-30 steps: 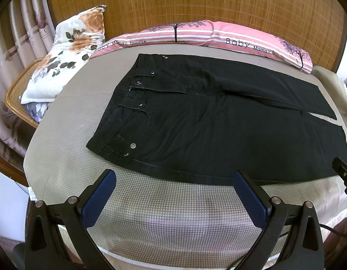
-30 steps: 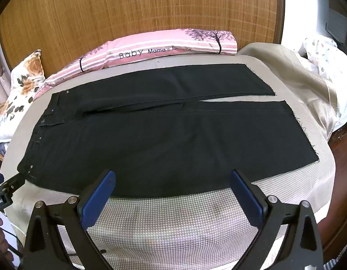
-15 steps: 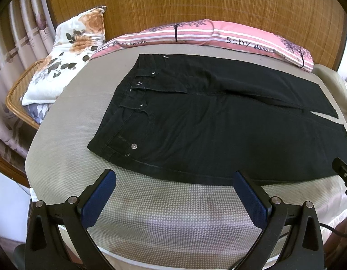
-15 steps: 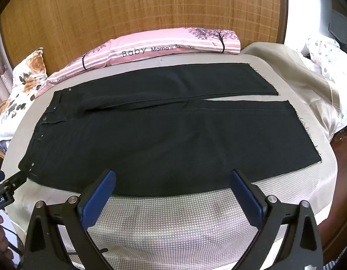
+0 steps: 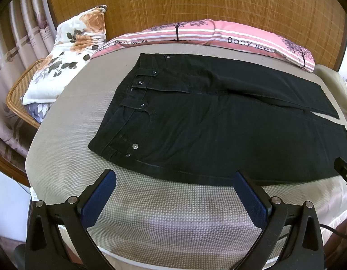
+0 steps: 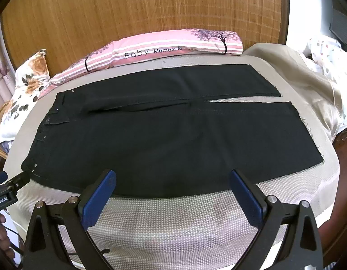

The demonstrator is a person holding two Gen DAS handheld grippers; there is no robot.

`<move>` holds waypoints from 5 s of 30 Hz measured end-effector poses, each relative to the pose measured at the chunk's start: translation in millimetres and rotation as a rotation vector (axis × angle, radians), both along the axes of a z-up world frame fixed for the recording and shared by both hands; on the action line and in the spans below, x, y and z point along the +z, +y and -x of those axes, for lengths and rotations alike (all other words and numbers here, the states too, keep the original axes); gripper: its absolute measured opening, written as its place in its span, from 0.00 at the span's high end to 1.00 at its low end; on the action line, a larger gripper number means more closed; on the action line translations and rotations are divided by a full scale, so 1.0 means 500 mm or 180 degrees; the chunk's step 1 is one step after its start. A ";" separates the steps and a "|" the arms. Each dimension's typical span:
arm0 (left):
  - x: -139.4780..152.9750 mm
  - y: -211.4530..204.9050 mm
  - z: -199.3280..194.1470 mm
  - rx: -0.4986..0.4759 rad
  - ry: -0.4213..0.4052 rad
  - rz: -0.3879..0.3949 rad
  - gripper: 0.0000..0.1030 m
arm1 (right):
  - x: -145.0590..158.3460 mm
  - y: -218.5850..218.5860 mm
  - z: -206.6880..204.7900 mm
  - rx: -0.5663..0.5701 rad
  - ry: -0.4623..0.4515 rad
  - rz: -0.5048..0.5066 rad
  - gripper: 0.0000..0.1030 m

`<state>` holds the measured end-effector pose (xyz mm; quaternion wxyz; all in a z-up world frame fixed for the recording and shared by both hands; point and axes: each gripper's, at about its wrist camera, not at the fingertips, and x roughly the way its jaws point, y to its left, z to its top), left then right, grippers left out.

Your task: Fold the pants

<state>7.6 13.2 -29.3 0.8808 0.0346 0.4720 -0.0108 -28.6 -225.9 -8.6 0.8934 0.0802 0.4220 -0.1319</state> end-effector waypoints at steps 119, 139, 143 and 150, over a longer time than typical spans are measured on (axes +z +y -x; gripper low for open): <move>-0.041 0.246 -0.727 -0.0995 -0.0217 0.3137 0.95 | -0.144 -0.147 -0.955 0.3132 0.1077 -0.1453 0.13; -0.082 0.256 -0.757 -0.0674 -0.0165 0.2684 0.94 | -0.186 -0.216 -0.890 0.3248 0.1480 -0.1096 0.84; -0.093 0.241 -0.770 -0.0593 -0.0170 0.2315 0.94 | -0.166 -0.204 -0.852 0.3027 0.1313 -0.0637 0.87; -0.059 0.200 -0.738 -0.0762 -0.0392 0.1664 0.94 | -0.101 -0.161 -0.741 0.2311 0.0805 0.0366 0.91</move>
